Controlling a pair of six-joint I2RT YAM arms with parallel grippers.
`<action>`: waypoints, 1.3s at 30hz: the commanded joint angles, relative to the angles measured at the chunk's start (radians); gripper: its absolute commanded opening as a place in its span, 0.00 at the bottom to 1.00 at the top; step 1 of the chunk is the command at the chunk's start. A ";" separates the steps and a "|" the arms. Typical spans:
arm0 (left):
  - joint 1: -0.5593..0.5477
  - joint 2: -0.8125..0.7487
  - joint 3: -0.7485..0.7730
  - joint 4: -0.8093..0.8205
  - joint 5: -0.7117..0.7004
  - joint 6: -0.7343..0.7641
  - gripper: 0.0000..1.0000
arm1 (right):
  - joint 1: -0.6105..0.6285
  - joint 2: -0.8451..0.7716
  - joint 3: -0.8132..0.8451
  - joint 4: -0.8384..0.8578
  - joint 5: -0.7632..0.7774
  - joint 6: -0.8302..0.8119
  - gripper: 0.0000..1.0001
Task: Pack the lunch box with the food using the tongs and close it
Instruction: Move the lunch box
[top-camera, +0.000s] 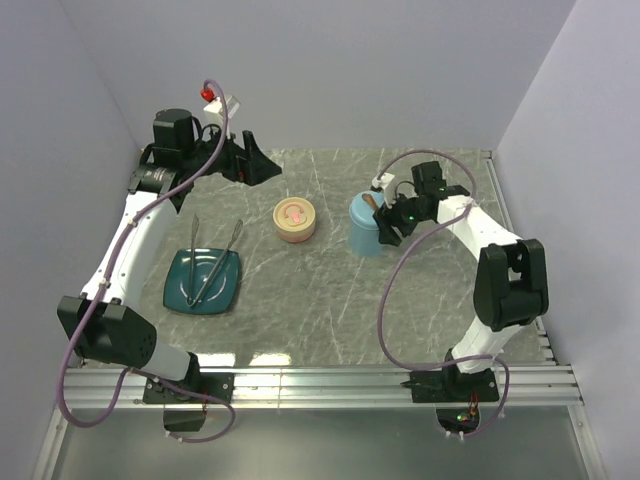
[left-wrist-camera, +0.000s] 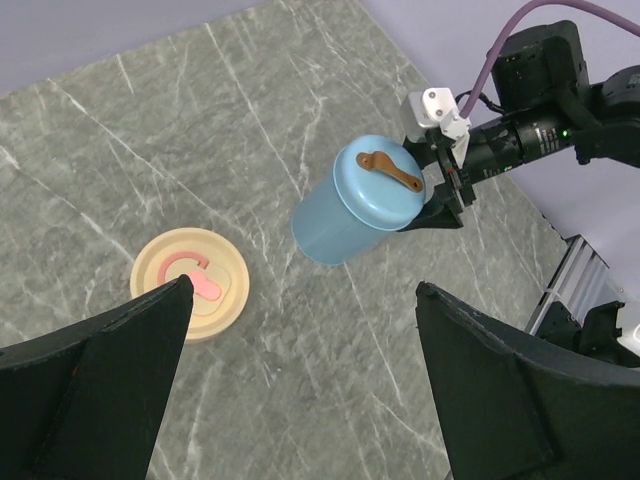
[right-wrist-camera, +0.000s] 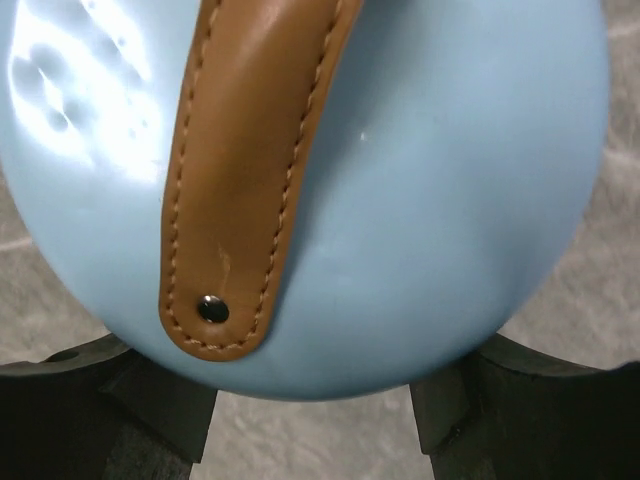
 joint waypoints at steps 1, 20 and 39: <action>0.014 -0.020 -0.004 0.006 0.032 0.021 0.99 | 0.043 0.035 0.023 0.134 -0.013 0.048 0.72; 0.041 -0.017 -0.030 -0.051 0.014 0.036 0.99 | 0.159 0.201 0.193 0.184 -0.014 0.176 0.72; 0.097 -0.006 -0.092 -0.108 -0.195 0.126 0.99 | 0.069 -0.165 0.172 0.039 0.029 0.435 0.86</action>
